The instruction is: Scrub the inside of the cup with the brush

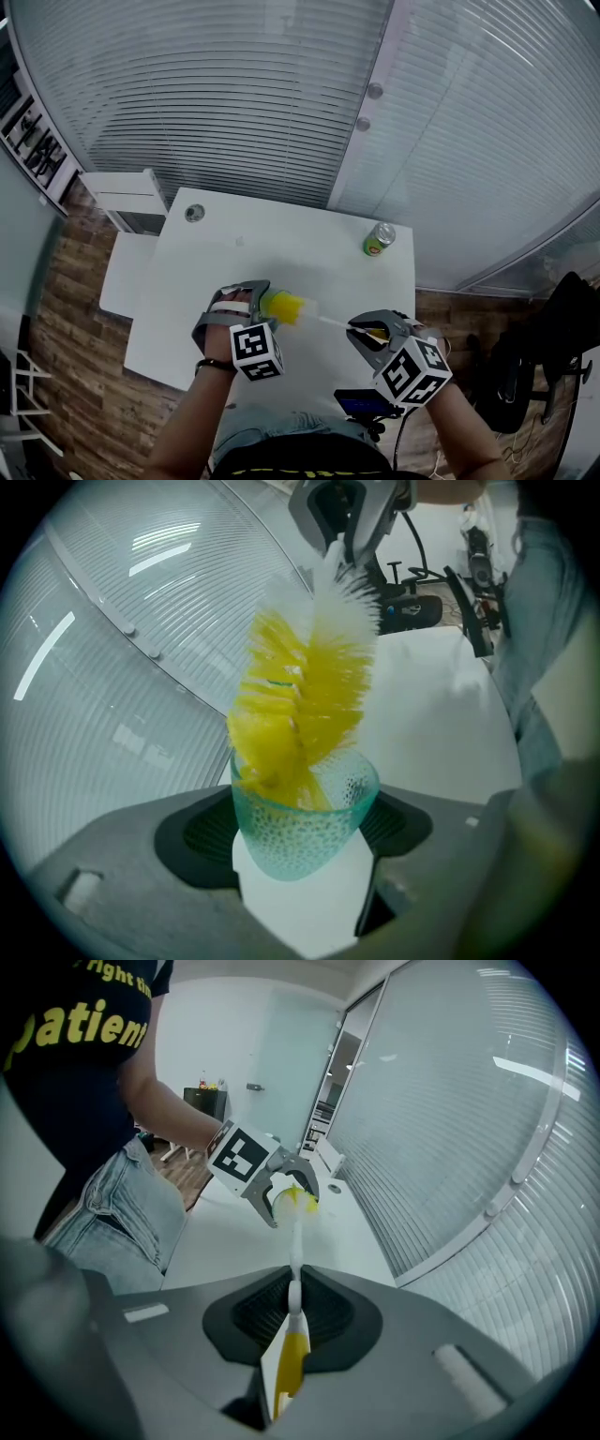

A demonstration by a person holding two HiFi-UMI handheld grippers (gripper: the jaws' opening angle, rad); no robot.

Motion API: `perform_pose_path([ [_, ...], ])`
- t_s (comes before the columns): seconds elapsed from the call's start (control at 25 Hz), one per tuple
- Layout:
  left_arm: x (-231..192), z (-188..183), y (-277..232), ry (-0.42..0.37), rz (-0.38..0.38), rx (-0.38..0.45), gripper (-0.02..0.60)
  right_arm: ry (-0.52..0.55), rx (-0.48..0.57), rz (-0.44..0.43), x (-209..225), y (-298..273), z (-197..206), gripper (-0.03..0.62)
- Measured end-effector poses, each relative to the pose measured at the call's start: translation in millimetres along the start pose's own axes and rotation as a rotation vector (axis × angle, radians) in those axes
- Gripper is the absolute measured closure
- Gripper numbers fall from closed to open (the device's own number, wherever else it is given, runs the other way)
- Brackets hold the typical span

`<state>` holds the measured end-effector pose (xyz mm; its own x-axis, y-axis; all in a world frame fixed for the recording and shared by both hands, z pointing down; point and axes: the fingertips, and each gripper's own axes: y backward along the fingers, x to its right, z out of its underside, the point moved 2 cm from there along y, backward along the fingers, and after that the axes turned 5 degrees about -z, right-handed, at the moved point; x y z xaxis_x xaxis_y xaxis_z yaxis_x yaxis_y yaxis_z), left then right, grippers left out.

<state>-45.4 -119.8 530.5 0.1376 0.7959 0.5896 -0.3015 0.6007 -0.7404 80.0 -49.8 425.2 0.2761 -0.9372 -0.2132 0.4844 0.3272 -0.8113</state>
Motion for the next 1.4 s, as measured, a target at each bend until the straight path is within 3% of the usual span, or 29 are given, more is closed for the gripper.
perform_pose_path([
  [0.44,-4.1,-2.7,3.6,-0.002,-0.020,0.003,0.187,-0.064,-0.041,-0.029,-2.0,-14.2,22.7,0.560],
  [0.96,-7.2,-2.8,3.1,-0.007,-0.018,0.002,0.187,-0.040,0.014,-0.070,-18.2,-6.4,10.9,0.559],
  [1.4,0.2,-3.1,4.2,-0.022,-0.007,0.009,0.190,-0.011,0.086,-0.023,-7.2,5.4,0.2,0.559],
])
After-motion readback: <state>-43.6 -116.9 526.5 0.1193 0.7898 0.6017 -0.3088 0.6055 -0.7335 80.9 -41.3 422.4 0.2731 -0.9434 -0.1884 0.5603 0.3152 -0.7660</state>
